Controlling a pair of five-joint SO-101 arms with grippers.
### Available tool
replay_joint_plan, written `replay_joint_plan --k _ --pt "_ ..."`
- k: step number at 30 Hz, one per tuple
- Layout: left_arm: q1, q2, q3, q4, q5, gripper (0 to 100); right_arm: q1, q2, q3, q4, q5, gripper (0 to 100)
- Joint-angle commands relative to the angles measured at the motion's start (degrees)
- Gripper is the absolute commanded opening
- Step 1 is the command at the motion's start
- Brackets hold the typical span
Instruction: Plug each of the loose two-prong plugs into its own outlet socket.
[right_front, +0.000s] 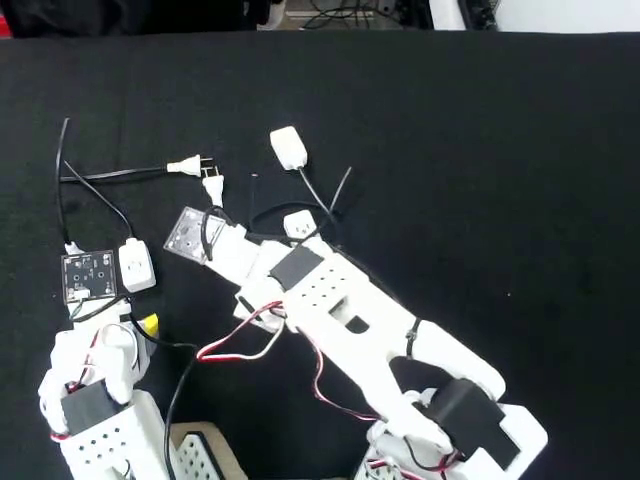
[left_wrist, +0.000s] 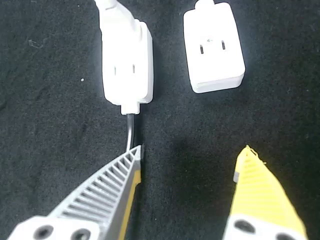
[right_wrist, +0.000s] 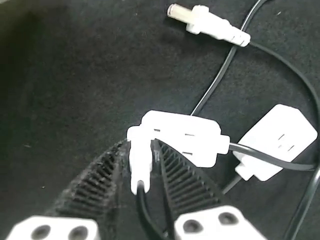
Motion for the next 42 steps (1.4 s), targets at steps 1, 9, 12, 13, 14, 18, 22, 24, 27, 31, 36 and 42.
replay_joint_plan --k 1,9,12,13,14,18,22,24,27,31,36,42 --pt "-0.4 -0.35 -0.4 -0.62 -0.18 29 0.0 -0.4 -1.54 0.7 -0.35 1.1" --pt "-0.4 -0.35 -0.4 -0.62 -0.18 29 4.92 -0.31 -4.35 1.93 -0.09 1.1" --pt "-0.4 -0.35 -0.4 -0.62 -0.18 29 4.92 -0.22 -4.44 1.85 -0.09 1.1" --pt "-0.4 -0.35 -0.4 -0.62 -0.18 29 4.92 -0.31 -4.44 1.85 -0.09 1.1" --pt "-0.4 -0.35 -0.4 -0.62 -0.18 29 4.92 -0.31 -4.44 1.85 -0.09 1.1" --pt "-0.4 -0.35 -0.4 -0.62 -0.18 29 4.66 0.04 -4.44 1.76 0.0 1.1" --pt "-0.4 -0.35 -0.4 -0.62 -0.18 29 3.43 0.13 -3.82 0.97 -0.26 1.1" --pt "-0.4 -0.35 -0.4 -0.62 -0.18 29 2.55 0.13 -3.38 0.7 -0.35 1.1" --pt "-0.4 -0.35 -0.4 -0.62 -0.18 29 2.46 0.13 -3.12 0.62 -0.35 1.1" --pt "-0.4 -0.35 -0.4 -0.62 -0.18 29 2.37 0.22 -3.12 0.62 -0.44 1.1" --pt "-0.4 -0.35 -0.48 -0.62 -0.18 29 2.37 3.82 -3.38 -1.49 -1.05 1.1" --pt "-0.4 -0.35 -0.48 -0.62 -0.18 29 2.37 6.81 -4.7 -1.41 -1.05 1.1"
